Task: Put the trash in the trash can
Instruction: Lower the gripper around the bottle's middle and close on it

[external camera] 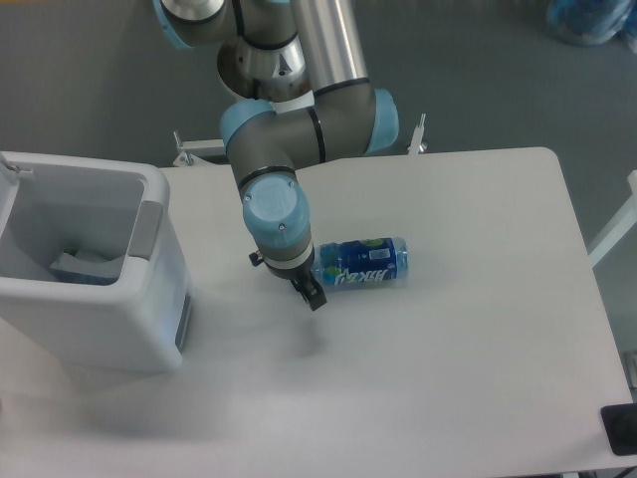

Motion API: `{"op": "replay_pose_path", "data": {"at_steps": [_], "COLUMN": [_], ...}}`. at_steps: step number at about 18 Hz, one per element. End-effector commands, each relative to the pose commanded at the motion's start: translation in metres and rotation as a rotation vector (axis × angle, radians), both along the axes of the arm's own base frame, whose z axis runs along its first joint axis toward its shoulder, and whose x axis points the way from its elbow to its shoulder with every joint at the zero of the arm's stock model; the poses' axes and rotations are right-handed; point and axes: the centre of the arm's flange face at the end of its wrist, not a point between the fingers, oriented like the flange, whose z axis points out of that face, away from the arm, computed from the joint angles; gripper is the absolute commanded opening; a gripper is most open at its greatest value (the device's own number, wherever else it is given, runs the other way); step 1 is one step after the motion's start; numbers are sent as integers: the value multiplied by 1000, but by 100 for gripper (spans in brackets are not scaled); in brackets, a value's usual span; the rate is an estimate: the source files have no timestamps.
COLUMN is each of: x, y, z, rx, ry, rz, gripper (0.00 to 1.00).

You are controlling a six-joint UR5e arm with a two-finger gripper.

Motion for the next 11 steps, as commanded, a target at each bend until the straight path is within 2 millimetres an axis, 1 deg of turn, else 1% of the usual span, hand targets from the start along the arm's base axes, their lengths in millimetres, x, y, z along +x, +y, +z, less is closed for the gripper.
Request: {"op": "replay_pose_path", "data": {"at_steps": [4,6,10,11], "x": [5,12,12,13], "y": [-3,-6,-8,-8], "z": [-8,-12,-17,-18], "rx": [-9,-18,-40,-53], "ry": [-8,-16,-6,12], "rz": [-5,-9,1,6], "gripper": [100,100,100,96]}}
